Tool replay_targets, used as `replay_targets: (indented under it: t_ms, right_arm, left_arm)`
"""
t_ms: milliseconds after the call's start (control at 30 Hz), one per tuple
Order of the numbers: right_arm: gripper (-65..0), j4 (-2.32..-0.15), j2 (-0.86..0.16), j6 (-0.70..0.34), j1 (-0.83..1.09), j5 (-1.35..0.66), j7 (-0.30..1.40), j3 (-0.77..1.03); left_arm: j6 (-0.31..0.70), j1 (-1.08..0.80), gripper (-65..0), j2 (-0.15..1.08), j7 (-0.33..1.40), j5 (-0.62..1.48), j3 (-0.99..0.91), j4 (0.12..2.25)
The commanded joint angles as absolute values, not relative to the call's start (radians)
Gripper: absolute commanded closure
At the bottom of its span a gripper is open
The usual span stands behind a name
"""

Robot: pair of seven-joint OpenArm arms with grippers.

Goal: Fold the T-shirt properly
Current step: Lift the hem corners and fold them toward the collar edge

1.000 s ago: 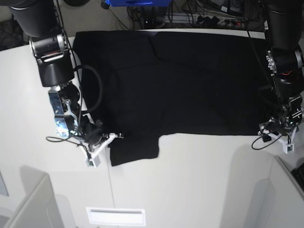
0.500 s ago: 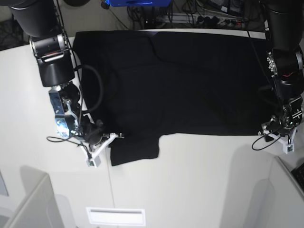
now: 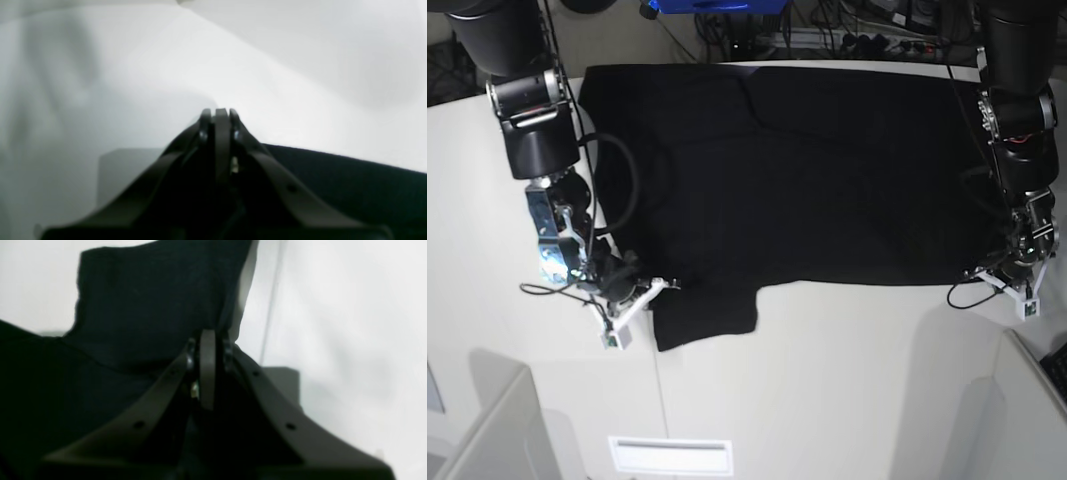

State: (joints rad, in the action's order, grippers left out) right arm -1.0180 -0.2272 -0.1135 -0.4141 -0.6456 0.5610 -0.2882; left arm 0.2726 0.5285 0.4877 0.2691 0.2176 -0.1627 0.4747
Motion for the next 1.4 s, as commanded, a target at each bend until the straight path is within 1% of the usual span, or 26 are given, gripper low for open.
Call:
replay_targets:
  t_ms: [0, 133, 300, 533, 667, 767, 867, 933, 1267, 1367]
  right_arm:
    - [0.0, -1.032, -0.246, -0.114, -0.443, -0.645, 0.527, -0.283]
    - [0.0, -1.038, -0.283, -0.114, -0.430, -0.645, 0.521, -0.283]
    - [0.0, -1.050, -0.300, -0.114, -0.412, -0.647, 0.524, -0.283]
    - [0.0, -1.170, -0.328, -0.114, -0.361, -0.647, 0.524, -0.282]
    - [0.0, -1.181, -0.328, -0.114, -0.352, -0.648, 0.539, -0.282]
    - [0.0, -1.205, -0.328, -0.114, -0.341, -0.648, 0.544, -0.278]
    - [0.0, -1.234, -0.326, -0.114, -0.320, -0.648, 0.562, -0.213]
    - [0.0, -1.259, -0.325, -0.114, -0.309, -0.648, 0.588, -0.179]
    - [0.0, -1.425, -0.325, -0.114, -0.186, -0.648, 0.674, -0.054]
    - [0.0, -1.455, -0.325, -0.114, -0.148, -0.648, 0.690, -0.035]
  left_arm:
    - [0.275, 0.526, 0.0, 0.503, 0.288, 0.236, -0.163, 0.507]
    - [0.275, 0.438, 0.0, 0.522, 0.298, 0.314, -0.163, 0.628]
    - [0.275, 0.375, 0.0, 0.538, 0.417, 0.424, -0.163, 0.783]
    - [0.275, 0.311, 0.0, 0.565, 0.461, 0.489, -0.166, 0.926]
    - [0.275, 0.286, 0.0, 0.561, 0.544, 0.481, -0.277, 1.012]
    - [0.277, 0.259, 0.0, 0.559, 0.588, 0.481, -0.334, 1.116]
    - [0.277, 0.249, 0.0, 0.559, 0.650, 0.481, -0.346, 1.196]
    - [0.277, 0.248, 0.0, 0.561, 0.673, 0.483, -0.348, 1.214]
    - [0.277, 0.160, 0.0, 0.564, 0.673, 0.489, -0.351, 1.290]
    - [0.277, 0.122, 0.0, 0.559, 0.673, 0.489, -0.412, 1.325]
